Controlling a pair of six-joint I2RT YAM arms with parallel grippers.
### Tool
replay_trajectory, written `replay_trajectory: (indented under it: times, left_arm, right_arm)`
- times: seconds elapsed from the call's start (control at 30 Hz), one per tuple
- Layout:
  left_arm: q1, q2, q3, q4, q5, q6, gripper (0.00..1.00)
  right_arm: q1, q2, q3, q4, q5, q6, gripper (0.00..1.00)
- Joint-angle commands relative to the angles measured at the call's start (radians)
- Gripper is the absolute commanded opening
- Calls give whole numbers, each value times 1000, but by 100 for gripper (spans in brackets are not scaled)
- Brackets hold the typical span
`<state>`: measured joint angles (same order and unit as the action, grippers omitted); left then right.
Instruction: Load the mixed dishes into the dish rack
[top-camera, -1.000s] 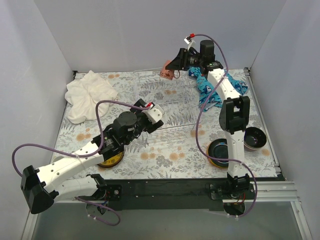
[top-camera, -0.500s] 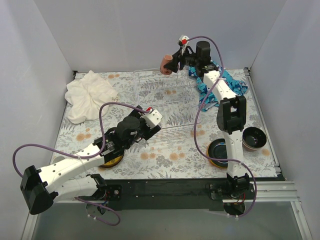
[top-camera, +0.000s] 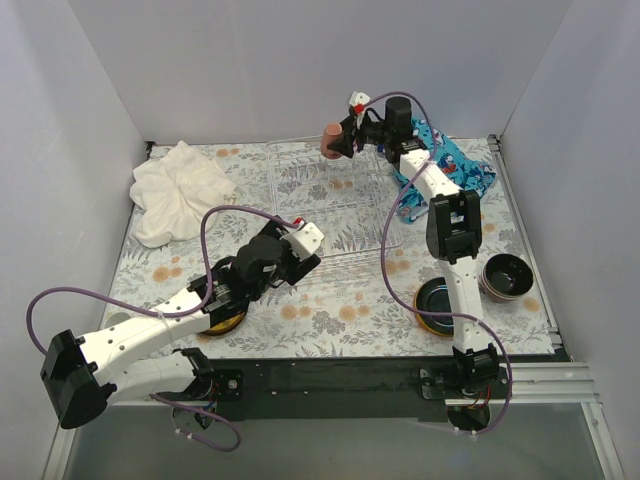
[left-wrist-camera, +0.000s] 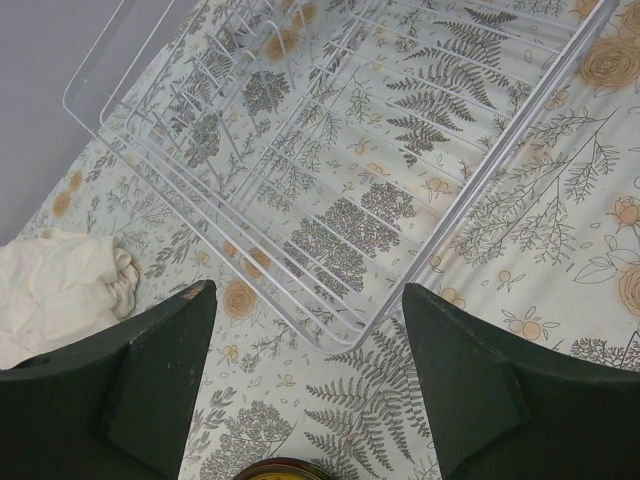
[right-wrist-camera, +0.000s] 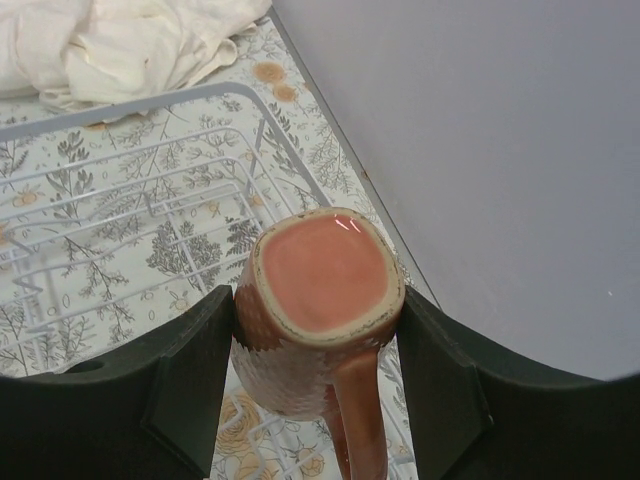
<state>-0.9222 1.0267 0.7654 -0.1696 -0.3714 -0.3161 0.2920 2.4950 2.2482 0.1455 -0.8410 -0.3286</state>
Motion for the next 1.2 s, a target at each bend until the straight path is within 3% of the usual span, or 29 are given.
replay_trajectory:
  times: [0.0,0.7,0.77,0.83,1.03,1.1,1.17]
  left_arm:
    - [3,-7,3,4,-6,-18,75]
    - [6,7,-20,41,17,-51,77]
    - [6,10,-15,38,19,-60,78]
    - [9,13,-3,22,26,-67,79]
    - [13,6,26,-14,48,-80,81]
    - [13,3,23,-16,48,-80,81]
    - [14,0,17,-13,46,-80,81]
  right_arm:
    - [-4,28,62,86,-1,-61,1]
    - [-2,80,25,29,59,-144,1]
    - [-2,87,30,28,83,-135,12]
    - [-2,93,34,20,94,-121,33]
    - [-1,99,39,-6,92,-124,42]
    - [-1,102,48,-14,80,-125,36]
    - [1,104,60,-24,60,-136,24]
